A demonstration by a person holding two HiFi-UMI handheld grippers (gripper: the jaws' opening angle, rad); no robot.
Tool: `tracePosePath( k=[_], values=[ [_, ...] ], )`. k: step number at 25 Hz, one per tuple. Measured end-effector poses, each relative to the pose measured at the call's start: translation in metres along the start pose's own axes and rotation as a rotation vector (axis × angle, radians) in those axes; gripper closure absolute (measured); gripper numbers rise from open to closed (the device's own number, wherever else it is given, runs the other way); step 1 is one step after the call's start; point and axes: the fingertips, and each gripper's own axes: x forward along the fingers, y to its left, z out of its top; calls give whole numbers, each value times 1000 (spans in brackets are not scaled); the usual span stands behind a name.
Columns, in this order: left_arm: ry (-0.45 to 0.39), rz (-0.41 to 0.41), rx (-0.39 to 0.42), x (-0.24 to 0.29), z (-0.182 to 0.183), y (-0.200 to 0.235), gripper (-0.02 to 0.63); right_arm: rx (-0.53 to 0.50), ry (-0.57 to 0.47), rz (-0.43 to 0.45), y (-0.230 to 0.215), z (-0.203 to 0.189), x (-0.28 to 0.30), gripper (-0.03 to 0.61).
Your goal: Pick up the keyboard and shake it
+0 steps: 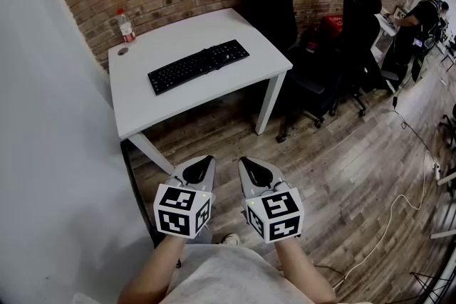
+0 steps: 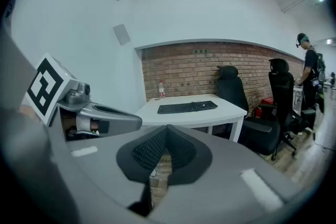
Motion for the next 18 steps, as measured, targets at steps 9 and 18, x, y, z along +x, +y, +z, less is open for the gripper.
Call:
tracePosePath(
  k=[9,18],
  values=[
    [2,-25,-6,29,11,18,621,30,2,4,-14,5,30,566],
    [16,-50,-34,94,37,66,621,31,41,-19,-53,24,98,566]
  ],
)
